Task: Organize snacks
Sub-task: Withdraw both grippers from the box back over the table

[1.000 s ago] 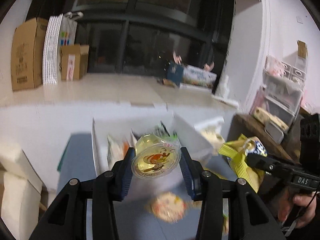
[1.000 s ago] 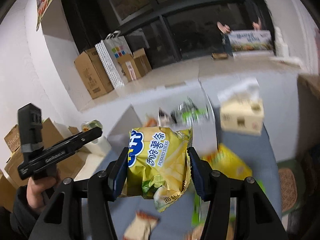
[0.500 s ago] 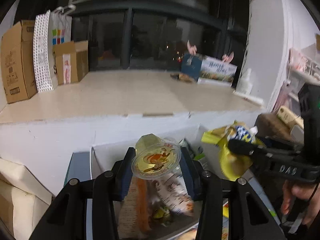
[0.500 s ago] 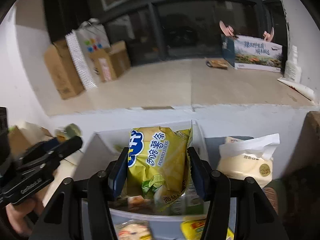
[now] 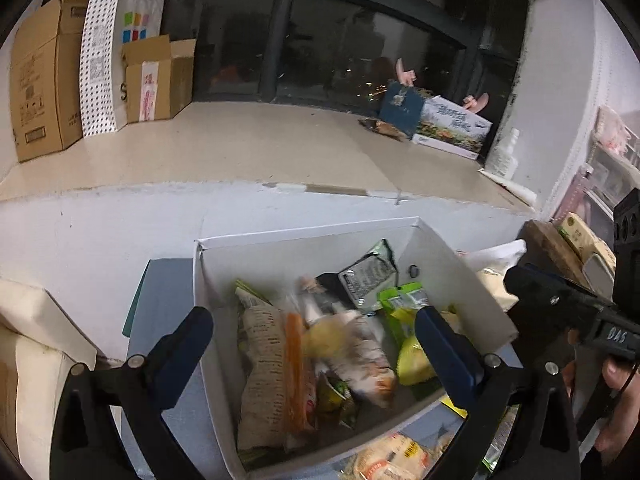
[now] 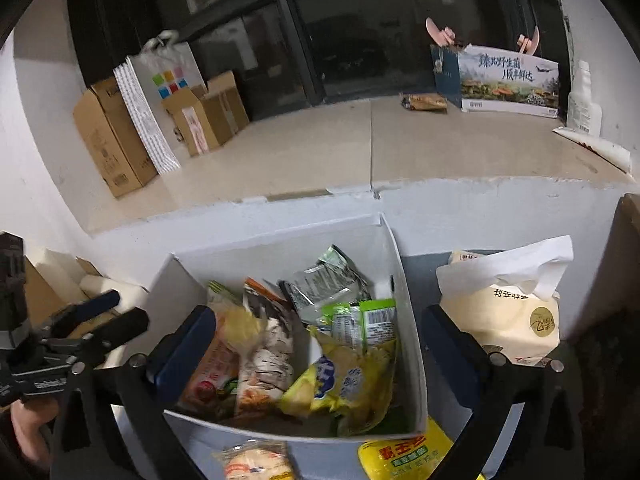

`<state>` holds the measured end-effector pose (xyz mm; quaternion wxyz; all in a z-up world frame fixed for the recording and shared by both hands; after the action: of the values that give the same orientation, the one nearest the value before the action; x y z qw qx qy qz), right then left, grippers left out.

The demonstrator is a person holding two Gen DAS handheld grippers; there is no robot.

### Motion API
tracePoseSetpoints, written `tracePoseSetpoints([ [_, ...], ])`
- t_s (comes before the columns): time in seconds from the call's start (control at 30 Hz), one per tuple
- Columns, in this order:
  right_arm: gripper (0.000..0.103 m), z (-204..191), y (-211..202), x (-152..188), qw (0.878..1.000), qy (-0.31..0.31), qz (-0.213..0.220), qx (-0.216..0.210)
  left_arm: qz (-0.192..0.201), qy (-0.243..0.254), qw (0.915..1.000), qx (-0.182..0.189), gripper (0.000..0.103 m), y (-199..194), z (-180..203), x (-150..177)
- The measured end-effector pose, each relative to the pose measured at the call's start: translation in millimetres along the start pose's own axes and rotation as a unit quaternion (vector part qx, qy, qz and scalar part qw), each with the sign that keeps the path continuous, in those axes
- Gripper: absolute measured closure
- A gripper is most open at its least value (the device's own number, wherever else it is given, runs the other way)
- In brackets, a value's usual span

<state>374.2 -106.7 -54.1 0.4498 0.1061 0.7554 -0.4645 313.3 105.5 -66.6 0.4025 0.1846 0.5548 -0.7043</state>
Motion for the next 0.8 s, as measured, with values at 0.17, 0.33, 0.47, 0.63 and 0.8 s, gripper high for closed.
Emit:
tracePoseSetpoints([
  [0.17,0.000,-7.9,-47.9,8.9,0.999,-0.005,0.038,-0.030,0.026,0.035,0.9988,0.020,0.000,-38.9,19.3,8.5],
  [0.33,0.000,-20.2,-107.6,34.6,0.996,-0.038,0.066,-0.048,0.035,0.071,0.9954,0.052,0.000,-77.3,40.8,33.0],
  [0.47,0.000,-28.0,-147.6,51.3,0.993,-0.068,0.082,-0.042,0.029,0.107,0.9915,0.069,0.000,-105.5,59.4,69.5],
  [0.63,0.000,-36.1,-194.5,90.7,0.991,-0.079,0.095,-0.053,0.017,0.098,0.9904,0.096,0.000,-129.4,62.9,113.4],
  [0.8,0.000,-30.8,-223.0,146.6,0.993,-0.044,0.097,-0.042,-0.020,0.086,0.9877,0.129,0.000,-136.3,63.7,156.1],
])
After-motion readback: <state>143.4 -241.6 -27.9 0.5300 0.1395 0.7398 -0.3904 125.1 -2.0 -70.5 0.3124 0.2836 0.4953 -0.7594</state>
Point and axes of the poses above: each gripper's, at about its wrist camera, not at the fingertips, and y roughly the way its jaws point, z to its right, x to its underside, the point moved 5 cm from there along y, roughly the way its jaws point, and after that the axes turned 10 degrees about -y, right-handed, at the moved point
